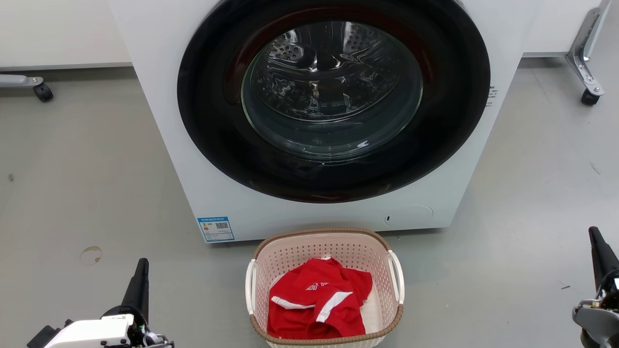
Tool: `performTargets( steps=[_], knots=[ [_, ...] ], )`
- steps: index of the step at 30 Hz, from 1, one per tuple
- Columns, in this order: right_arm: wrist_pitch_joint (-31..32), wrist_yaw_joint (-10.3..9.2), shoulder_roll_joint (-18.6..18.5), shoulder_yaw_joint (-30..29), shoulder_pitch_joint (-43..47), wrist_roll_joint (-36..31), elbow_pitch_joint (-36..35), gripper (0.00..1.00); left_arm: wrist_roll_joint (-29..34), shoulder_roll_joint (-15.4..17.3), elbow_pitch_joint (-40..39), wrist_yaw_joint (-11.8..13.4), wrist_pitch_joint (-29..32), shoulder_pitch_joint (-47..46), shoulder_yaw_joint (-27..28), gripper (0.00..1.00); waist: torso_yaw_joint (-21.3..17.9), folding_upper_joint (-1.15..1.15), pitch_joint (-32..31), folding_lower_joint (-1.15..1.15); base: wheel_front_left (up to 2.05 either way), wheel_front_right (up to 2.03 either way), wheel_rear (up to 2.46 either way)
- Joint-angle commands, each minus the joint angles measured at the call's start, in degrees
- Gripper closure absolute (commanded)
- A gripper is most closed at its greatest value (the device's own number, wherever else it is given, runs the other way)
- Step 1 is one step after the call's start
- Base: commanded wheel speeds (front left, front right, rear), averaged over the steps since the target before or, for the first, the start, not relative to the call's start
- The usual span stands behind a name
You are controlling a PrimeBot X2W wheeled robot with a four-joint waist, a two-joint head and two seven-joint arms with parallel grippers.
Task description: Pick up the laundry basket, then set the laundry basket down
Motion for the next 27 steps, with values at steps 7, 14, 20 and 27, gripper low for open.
performTargets(
  steps=[7,14,20,27],
  knots=[
    [0.41,0.28,-1.42,0.77,-2.77,-0.01,-1.75,1.0,-0.29,0.44,-1.35,-0.59,0.35,-3.15,1.9,1.0,0.0,0.0,0.0,0.0,0.0,0.0,0.0],
    [0.42,0.28,-1.42,0.76,-2.77,-0.02,-1.75,1.0,-0.27,0.42,-1.35,-0.59,0.36,-3.15,1.91,1.0,0.0,0.0,0.0,0.0,0.0,0.0,0.0],
    [0.43,0.28,-1.41,0.75,-2.77,-0.03,-1.75,1.0,-0.26,0.41,-1.35,-0.59,0.37,-3.15,1.93,1.0,0.0,0.0,0.0,0.0,0.0,0.0,0.0],
    [0.43,0.28,-1.4,0.73,-2.77,-0.04,-1.75,1.0,-0.25,0.4,-1.35,-0.59,0.38,-3.15,1.94,1.0,0.0,0.0,0.0,0.0,0.0,0.0,0.0]
  ],
)
